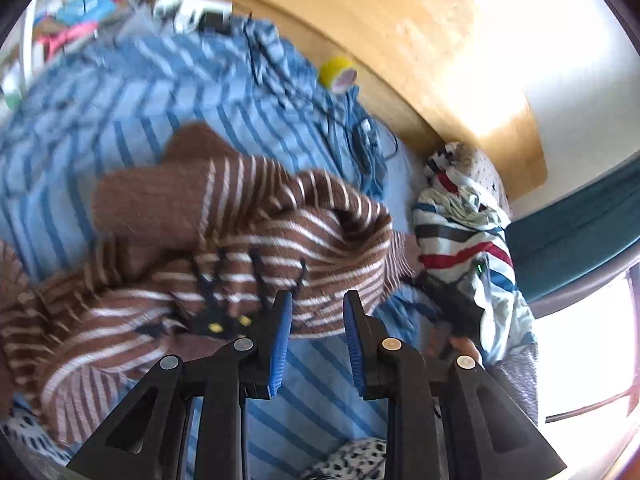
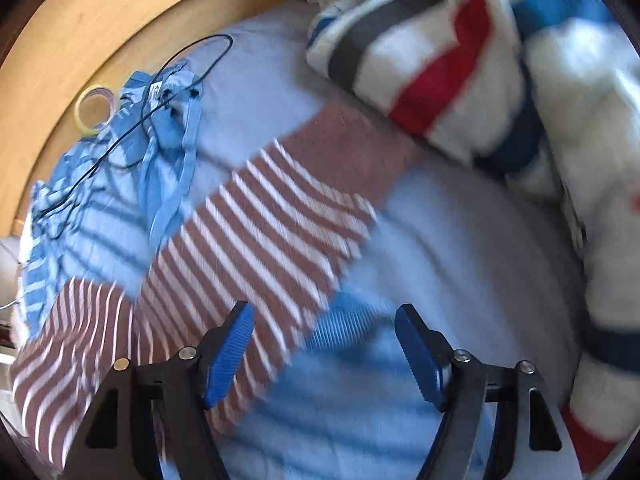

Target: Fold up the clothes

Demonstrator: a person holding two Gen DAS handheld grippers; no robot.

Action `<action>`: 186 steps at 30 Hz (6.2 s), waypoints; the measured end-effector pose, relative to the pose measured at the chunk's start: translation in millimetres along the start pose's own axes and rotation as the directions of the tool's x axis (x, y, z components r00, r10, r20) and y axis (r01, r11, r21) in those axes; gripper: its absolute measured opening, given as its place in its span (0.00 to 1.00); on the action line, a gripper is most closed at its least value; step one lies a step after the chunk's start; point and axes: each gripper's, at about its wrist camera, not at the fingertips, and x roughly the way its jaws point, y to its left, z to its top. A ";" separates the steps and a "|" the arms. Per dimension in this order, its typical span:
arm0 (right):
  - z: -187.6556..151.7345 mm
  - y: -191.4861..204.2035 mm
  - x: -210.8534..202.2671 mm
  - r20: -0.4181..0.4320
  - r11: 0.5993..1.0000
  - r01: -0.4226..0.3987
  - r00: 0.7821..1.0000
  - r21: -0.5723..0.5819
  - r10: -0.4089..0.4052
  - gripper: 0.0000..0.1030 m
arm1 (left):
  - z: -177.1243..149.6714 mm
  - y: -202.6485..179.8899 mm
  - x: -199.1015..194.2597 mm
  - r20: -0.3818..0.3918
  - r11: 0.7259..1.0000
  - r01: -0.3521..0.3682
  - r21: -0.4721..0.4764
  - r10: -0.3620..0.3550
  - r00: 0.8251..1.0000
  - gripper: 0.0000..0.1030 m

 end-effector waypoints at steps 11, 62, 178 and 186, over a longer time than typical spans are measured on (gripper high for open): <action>10.9 34.6 -10.1 0.123 0.994 0.049 0.992 -0.094 -0.038 0.11 | -41.7 34.4 18.3 -0.117 0.987 -0.044 -0.157 0.026 0.993 0.26; -112.3 21.0 -129.3 0.208 0.953 0.259 0.952 -0.155 -0.225 0.06 | -67.1 119.3 -101.3 0.099 0.879 -0.024 -0.476 0.081 0.992 0.50; -242.4 24.3 -133.2 0.196 0.785 0.173 0.978 -0.595 -0.067 0.06 | 59.0 -78.8 161.6 -0.349 0.963 -0.259 -0.072 0.219 0.911 0.52; -245.5 27.1 -140.6 0.241 0.777 0.225 0.966 -0.589 -0.097 0.06 | 42.9 -49.5 133.1 -0.320 0.953 -0.303 -0.020 0.281 0.905 0.02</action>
